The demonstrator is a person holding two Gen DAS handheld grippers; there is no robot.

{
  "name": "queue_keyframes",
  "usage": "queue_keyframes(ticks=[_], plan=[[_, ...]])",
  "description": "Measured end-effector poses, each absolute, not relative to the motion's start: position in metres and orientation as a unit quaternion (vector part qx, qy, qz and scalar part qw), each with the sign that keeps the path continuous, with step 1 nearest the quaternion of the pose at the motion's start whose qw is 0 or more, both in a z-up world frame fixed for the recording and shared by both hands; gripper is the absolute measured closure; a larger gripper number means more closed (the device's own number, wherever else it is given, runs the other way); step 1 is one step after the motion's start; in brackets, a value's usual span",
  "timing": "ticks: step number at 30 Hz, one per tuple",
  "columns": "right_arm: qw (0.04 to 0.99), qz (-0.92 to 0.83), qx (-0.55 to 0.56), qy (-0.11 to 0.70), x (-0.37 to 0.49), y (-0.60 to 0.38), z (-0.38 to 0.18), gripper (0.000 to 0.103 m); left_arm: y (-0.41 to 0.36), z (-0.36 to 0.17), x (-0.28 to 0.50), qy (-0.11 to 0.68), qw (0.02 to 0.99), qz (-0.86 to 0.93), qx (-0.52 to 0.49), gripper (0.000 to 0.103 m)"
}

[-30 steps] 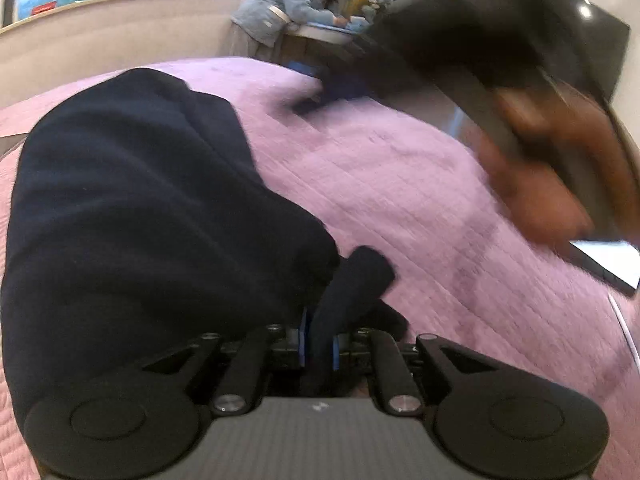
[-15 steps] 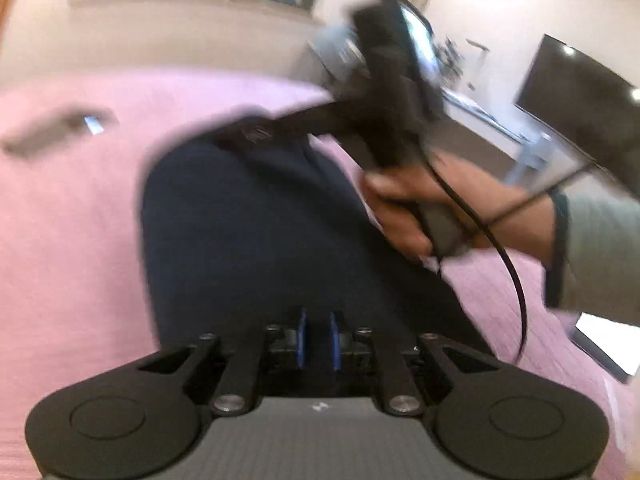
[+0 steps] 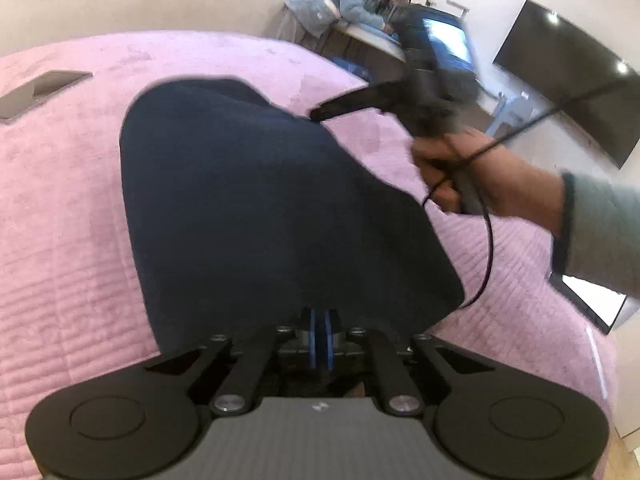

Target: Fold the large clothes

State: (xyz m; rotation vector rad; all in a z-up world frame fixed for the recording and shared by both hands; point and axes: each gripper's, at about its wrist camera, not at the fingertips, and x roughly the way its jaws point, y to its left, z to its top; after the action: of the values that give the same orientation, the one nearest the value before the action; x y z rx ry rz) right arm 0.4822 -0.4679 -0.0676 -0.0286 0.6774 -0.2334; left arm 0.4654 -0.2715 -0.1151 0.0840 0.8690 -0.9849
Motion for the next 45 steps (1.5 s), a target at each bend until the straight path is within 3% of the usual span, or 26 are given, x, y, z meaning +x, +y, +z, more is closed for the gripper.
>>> queue_keyframes(ticks=[5,9,10,12,14,17,20,23,25,28,30,31,34,40,43,45], plan=[[0.942,-0.006,0.019,0.334,0.458,-0.426,-0.052,0.089,-0.266,-0.090,0.486,0.359,0.829,-0.429,-0.004,0.094],[0.915,-0.023,-0.031,0.402,0.470,-0.410,-0.116,0.091,-0.280,-0.122,0.496,0.403,0.808,-0.430,-0.006,0.095],[0.920,-0.027,-0.016,0.392,0.464,-0.416,-0.118,0.091,-0.279,-0.133,0.497,0.420,0.794,-0.440,-0.016,0.100],[0.919,-0.046,0.019,0.391,0.454,-0.429,-0.111,0.096,-0.271,-0.142,0.487,0.427,0.789,-0.440,-0.015,0.100],[0.917,-0.078,0.018,0.391,0.440,-0.435,-0.103,0.080,-0.261,-0.140,0.478,0.434,0.786,-0.440,-0.015,0.100],[0.905,-0.109,0.006,0.412,0.419,-0.431,-0.090,0.076,-0.248,-0.128,0.471,0.442,0.782,-0.439,-0.013,0.099],[0.915,-0.075,0.048,0.393,0.391,-0.413,-0.071,0.077,-0.251,-0.108,0.467,0.418,0.798,-0.434,0.006,0.095],[0.909,-0.064,0.033,0.410,0.382,-0.388,-0.085,0.078,-0.251,-0.108,0.471,0.409,0.815,-0.409,-0.022,0.087],[0.896,-0.087,0.014,0.436,0.383,-0.383,-0.110,0.079,-0.254,-0.122,0.477,0.426,0.809,-0.402,-0.043,0.091],[0.881,-0.104,0.040,0.460,0.372,-0.396,-0.134,0.091,-0.247,-0.136,0.475,0.428,0.805,-0.407,-0.060,0.097],[0.879,-0.113,0.053,0.461,0.354,-0.404,-0.129,0.087,-0.235,-0.140,0.473,0.442,0.794,-0.409,-0.088,0.099],[0.879,-0.119,0.052,0.460,0.349,-0.406,-0.125,0.077,-0.229,-0.144,0.474,0.453,0.786,-0.408,-0.104,0.100],[0.877,-0.144,0.072,0.453,0.332,-0.416,-0.107,0.076,-0.224,-0.146,0.473,0.478,0.771,-0.407,-0.109,0.099],[0.933,-0.092,0.066,0.342,0.346,-0.388,-0.063,0.075,-0.232,-0.121,0.470,0.444,0.776,-0.431,-0.121,0.092],[0.922,-0.094,0.046,0.372,0.371,-0.378,-0.083,0.082,-0.242,-0.120,0.483,0.433,0.795,-0.408,-0.119,0.091],[0.889,-0.112,0.060,0.439,0.383,-0.389,-0.114,0.082,-0.247,-0.135,0.498,0.453,0.800,-0.376,-0.116,0.097]])
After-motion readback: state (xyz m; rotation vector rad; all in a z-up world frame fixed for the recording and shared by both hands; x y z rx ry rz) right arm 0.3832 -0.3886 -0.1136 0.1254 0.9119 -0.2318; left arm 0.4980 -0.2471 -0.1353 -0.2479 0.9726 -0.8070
